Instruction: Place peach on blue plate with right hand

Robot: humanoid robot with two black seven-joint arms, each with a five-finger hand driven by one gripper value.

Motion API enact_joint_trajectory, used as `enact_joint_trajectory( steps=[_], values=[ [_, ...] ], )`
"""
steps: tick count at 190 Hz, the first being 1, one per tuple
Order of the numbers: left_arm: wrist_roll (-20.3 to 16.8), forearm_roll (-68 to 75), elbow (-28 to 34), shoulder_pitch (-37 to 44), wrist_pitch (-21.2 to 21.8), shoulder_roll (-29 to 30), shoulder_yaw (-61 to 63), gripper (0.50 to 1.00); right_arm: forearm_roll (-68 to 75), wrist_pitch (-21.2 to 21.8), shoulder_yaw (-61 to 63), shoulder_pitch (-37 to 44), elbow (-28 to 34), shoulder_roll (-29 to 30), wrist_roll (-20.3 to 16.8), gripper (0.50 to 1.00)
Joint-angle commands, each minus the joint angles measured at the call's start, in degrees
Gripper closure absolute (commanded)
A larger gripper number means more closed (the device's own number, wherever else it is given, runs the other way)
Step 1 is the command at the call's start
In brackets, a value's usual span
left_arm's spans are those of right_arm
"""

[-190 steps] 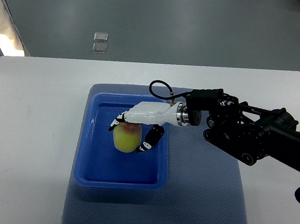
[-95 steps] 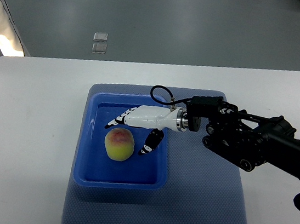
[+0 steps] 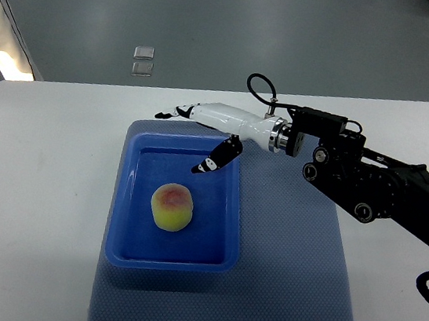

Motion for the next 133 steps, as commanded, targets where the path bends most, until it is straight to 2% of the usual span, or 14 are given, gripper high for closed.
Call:
enact_joint_trajectory(
  steps=[1,50,89,132,133],
  values=[
    [0.0,0.0,0.0,0.0,0.0,0.0,0.0,0.500,7.7,-0.4,3.5,-2.0,-0.4,-1.0,-0.1,0.577],
    [0.0,0.0,0.0,0.0,0.0,0.0,0.0,0.500,27.1,-1.6,13.8,-6.2,-8.2,-1.3,0.1,0.579],
    [0.0,0.0,0.0,0.0,0.0,0.0,0.0,0.500,45.0,-4.0,14.5,-7.6,-14.2,-1.1,0.4,0.576],
    [0.0,0.0,0.0,-0.1,0.0,0.0,0.0,0.500,55.7,-4.7,14.6,-9.0,-15.5,-0.8,0.7,0.576],
    [0.0,0.0,0.0,0.0,0.0,0.0,0.0,0.500,59.4,-5.1,14.6,-9.5,-15.6,-0.7,0.7,0.576]
  ],
)
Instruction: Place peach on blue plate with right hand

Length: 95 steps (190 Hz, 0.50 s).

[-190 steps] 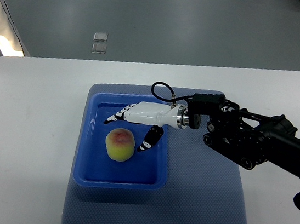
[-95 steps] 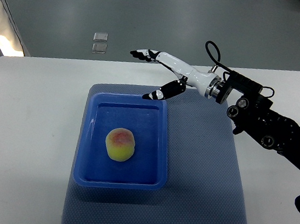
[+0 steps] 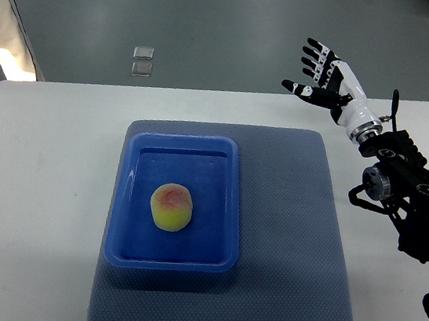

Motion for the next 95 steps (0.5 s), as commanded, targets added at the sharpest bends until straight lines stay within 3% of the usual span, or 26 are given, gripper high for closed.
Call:
enact_joint_trajectory(
  steps=[1,38,67,95],
  values=[
    [0.0,0.0,0.0,0.0,0.0,0.0,0.0,0.500,6.9,-0.6,0.0,-1.0,-0.3,0.1,0.0,0.576],
    [0.0,0.0,0.0,0.0,0.0,0.0,0.0,0.500,18.8,-2.8,-0.1,-2.0,-0.3,0.8,0.0,0.574],
    [0.0,0.0,0.0,0.0,0.0,0.0,0.0,0.500,20.0,-5.7,0.1,-3.2,-0.3,3.0,0.1,0.572],
    [0.0,0.0,0.0,0.0,0.0,0.0,0.0,0.500,20.0,-6.0,-0.1,-4.1,-0.3,3.7,1.3,0.572]
  ],
)
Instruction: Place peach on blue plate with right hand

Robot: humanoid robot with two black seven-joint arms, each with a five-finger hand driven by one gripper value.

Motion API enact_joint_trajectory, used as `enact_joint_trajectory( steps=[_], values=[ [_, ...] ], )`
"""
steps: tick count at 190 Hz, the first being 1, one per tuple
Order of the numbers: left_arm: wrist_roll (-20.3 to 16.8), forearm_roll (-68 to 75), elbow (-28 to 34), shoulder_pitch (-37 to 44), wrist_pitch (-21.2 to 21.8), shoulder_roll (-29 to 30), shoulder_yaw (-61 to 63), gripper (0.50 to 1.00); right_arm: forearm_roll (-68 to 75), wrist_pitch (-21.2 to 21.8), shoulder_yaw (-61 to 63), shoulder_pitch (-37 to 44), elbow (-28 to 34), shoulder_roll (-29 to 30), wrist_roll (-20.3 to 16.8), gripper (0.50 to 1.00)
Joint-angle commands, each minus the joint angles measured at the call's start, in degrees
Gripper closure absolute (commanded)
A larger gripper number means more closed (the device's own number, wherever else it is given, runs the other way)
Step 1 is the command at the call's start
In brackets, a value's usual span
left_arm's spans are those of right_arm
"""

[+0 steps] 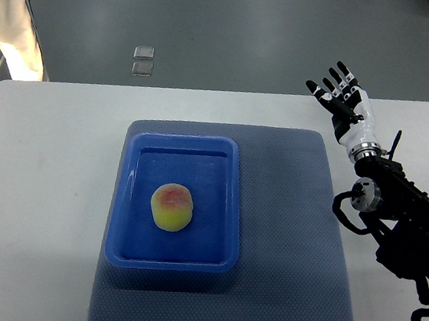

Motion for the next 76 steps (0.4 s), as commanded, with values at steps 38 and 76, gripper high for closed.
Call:
enact_joint_trajectory(
  steps=[38,76],
  values=[
    [0.0,0.0,0.0,0.0,0.0,0.0,0.0,0.500,0.0,-0.5,0.1,-1.8,0.1,2.0,1.9,0.572],
    [0.0,0.0,0.0,0.0,0.0,0.0,0.0,0.500,0.0,-1.1,0.0,-2.4,0.1,2.2,2.1,0.572]
  ],
)
